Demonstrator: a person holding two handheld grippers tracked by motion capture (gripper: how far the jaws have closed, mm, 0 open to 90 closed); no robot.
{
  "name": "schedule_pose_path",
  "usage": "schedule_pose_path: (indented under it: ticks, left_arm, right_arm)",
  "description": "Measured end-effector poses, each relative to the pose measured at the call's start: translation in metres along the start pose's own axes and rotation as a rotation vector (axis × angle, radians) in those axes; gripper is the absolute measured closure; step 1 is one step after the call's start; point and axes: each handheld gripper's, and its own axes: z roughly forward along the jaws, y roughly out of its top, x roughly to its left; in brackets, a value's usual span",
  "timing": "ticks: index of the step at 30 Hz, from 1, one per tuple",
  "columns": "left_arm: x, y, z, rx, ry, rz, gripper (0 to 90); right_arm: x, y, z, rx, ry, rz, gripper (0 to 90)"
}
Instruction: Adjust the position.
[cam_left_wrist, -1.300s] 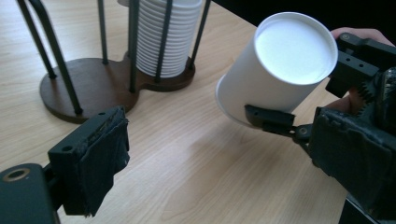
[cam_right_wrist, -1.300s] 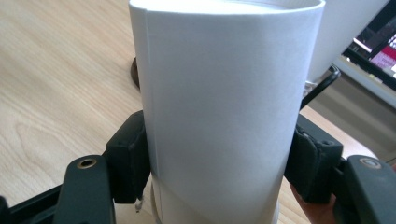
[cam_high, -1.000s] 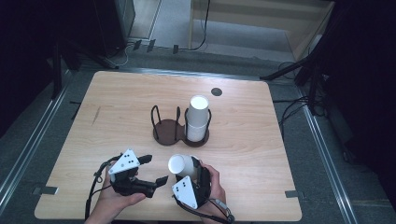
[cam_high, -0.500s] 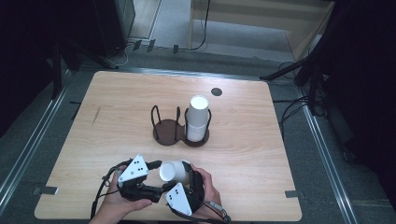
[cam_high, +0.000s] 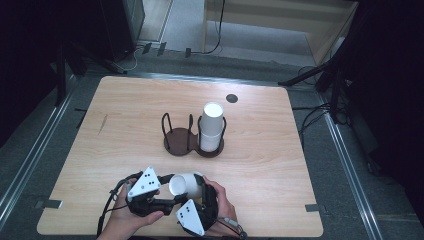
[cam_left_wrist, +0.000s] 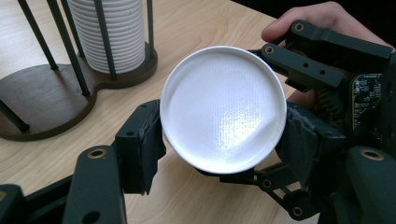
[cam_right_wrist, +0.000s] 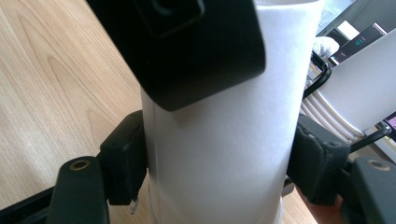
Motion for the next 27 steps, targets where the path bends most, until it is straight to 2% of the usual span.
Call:
schedule_pose_path:
  ticks: [5,8,10,12,16,20,22,24,25,26,27]
  left_arm:
    - [0.001,0.0,-0.001,-0.001,-0.012,0.0,36.7]
    - [0.006,0.0,-0.005,-0.02,-0.034,-0.019,37.0]
    - [0.007,0.001,-0.006,-0.024,-0.039,-0.023,37.1]
    - [0.01,0.002,-0.009,-0.031,-0.05,-0.035,37.1]
    - [0.013,0.001,-0.01,-0.019,-0.059,-0.049,35.9]
    - [0.015,0.002,-0.007,0.004,-0.058,-0.094,34.0]
    - [0.015,0.003,-0.006,0.016,-0.057,-0.106,27.4]
    - [0.015,0.003,-0.005,0.022,-0.057,-0.108,25.7]
    - [0.014,0.003,-0.004,0.027,-0.059,-0.106,25.0]
    - [0.013,0.003,-0.003,0.032,-0.055,-0.107,24.9]
    - [0.013,0.003,-0.003,0.036,-0.053,-0.105,24.9]
  right_arm:
    - [0.001,0.0,0.0,-0.001,-0.002,0.009,23.9]
    - [0.0,-0.003,0.003,0.017,-0.011,0.018,15.1]
    - [0.0,-0.003,0.003,0.018,-0.01,0.021,15.3]
    - [-0.001,-0.005,0.003,0.013,-0.018,0.015,20.3]
    - [0.0,-0.004,0.002,0.002,-0.026,-0.024,26.1]
    - [0.002,-0.006,0.002,0.01,-0.054,-0.064,29.1]
    - [0.003,-0.006,0.002,0.007,-0.066,-0.082,29.2]
    - [0.003,-0.006,0.001,0.007,-0.069,-0.09,29.2]
    - [0.005,-0.005,0.001,0.003,-0.073,-0.111,29.2]
    - [0.007,-0.004,0.001,-0.005,-0.081,-0.152,29.2]
    - [0.007,-0.004,0.001,-0.005,-0.081,-0.152,29.2]
